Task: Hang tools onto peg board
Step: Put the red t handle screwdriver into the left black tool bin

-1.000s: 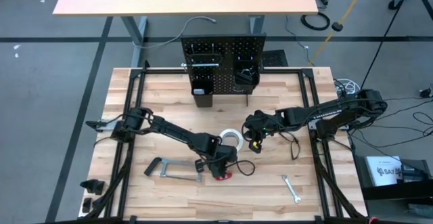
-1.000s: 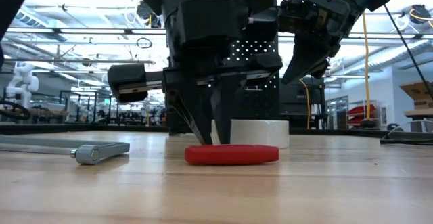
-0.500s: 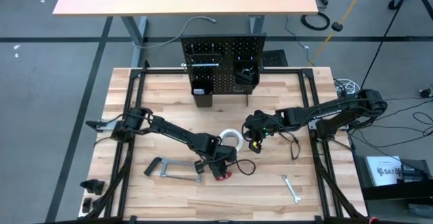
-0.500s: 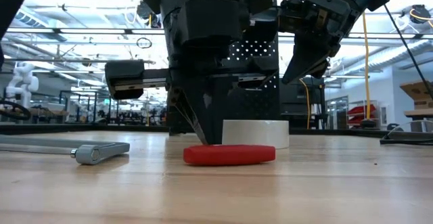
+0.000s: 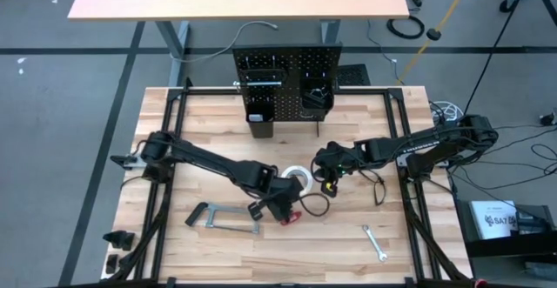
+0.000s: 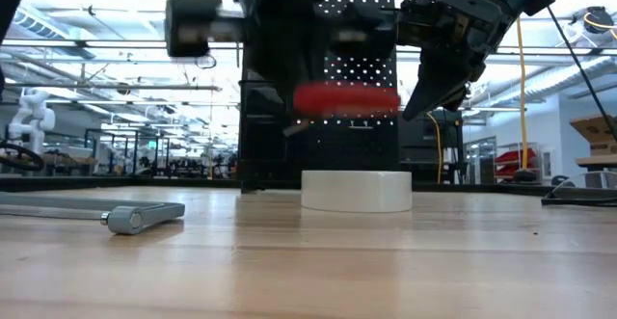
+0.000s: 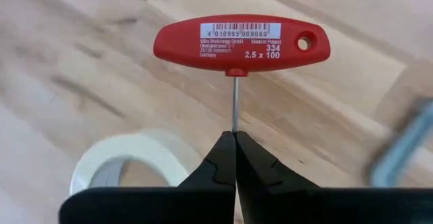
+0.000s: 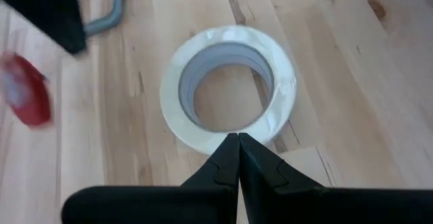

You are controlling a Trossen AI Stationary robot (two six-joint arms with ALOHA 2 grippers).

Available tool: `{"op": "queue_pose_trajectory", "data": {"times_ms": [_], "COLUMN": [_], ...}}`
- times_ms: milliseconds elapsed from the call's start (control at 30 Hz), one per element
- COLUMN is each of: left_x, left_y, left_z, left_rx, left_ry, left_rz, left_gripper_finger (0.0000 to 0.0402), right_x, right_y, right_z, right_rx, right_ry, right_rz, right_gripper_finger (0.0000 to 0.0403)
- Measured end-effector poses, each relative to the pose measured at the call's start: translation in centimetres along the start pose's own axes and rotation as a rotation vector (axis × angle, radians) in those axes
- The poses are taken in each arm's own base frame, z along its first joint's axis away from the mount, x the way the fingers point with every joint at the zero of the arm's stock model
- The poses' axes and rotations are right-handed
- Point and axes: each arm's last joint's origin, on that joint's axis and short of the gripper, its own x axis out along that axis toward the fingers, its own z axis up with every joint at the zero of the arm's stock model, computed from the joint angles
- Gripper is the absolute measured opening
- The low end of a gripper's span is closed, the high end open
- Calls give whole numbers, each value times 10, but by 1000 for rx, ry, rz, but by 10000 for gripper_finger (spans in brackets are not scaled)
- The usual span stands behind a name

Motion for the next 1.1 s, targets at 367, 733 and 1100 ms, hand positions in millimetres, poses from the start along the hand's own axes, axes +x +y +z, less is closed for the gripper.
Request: {"op": "queue_pose_trajectory", "data": {"times_ms": [367, 733, 1100], "left_x": [-78, -131, -148], "left_y": [-9, -41, -75], "left_z": [-1, -30, -57], "left_rx": [-198, -387, -506], "left_ry": [-41, -230, -658], "left_rz": [79, 203, 416], "left_gripper_finger": [0, 0, 0], "right_x": [0, -9, -19], "right_y": [-3, 9, 26], "right_z": [-4, 2, 14], "right_rx": [-4, -68, -194], "right_ry": [38, -61, -239], "right_rz": [-45, 14, 111], "right_gripper_finger": [0, 0, 0]}}
